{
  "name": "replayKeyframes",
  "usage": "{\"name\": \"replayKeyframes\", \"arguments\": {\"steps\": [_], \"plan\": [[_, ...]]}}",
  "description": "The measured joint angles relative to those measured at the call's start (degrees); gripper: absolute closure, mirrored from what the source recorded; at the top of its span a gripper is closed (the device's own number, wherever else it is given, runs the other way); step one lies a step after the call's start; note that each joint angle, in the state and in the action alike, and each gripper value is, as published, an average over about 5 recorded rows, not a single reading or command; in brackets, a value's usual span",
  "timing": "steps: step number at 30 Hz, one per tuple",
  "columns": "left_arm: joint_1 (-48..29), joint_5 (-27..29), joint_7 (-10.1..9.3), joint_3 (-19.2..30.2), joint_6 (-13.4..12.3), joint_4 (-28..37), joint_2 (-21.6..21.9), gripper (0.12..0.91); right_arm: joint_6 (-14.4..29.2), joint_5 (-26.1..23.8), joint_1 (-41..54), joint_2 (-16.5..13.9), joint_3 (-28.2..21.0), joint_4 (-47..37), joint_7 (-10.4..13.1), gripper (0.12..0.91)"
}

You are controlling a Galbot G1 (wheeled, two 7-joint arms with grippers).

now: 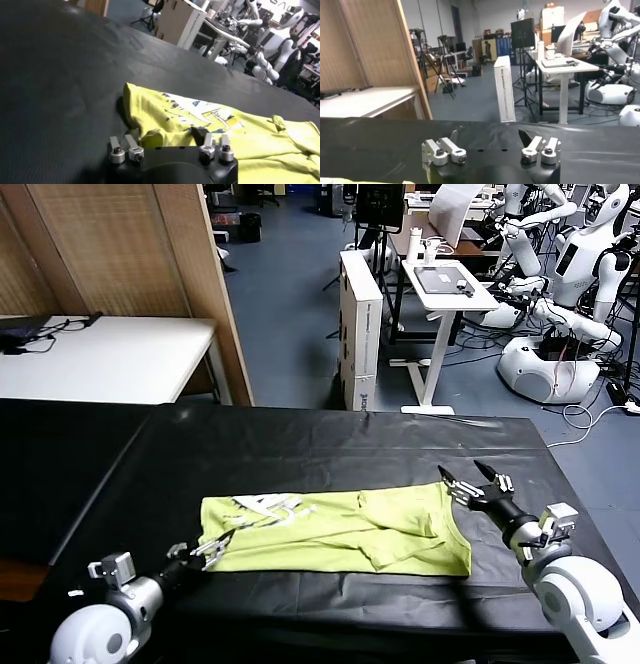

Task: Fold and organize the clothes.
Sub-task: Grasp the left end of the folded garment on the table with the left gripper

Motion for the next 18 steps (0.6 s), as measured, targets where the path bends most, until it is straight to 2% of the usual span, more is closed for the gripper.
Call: {"name": "replayKeyframes", "arguments": {"steps": [9, 18], "plan": [[0.2, 0.6, 0.67, -0.2, -0.2, -0.8, 0.2, 0.844, -0.1, -0.1, 0.6, 0.4, -0.4, -0.2, 0.1, 0.118], [1.9, 3.9, 0.11, -3.7, -0.7, -3.3, 1.8, 0.844, -0.1, -0.2, 1.4, 1.6, -0.6, -1.2, 0.6, 0.118]]}}
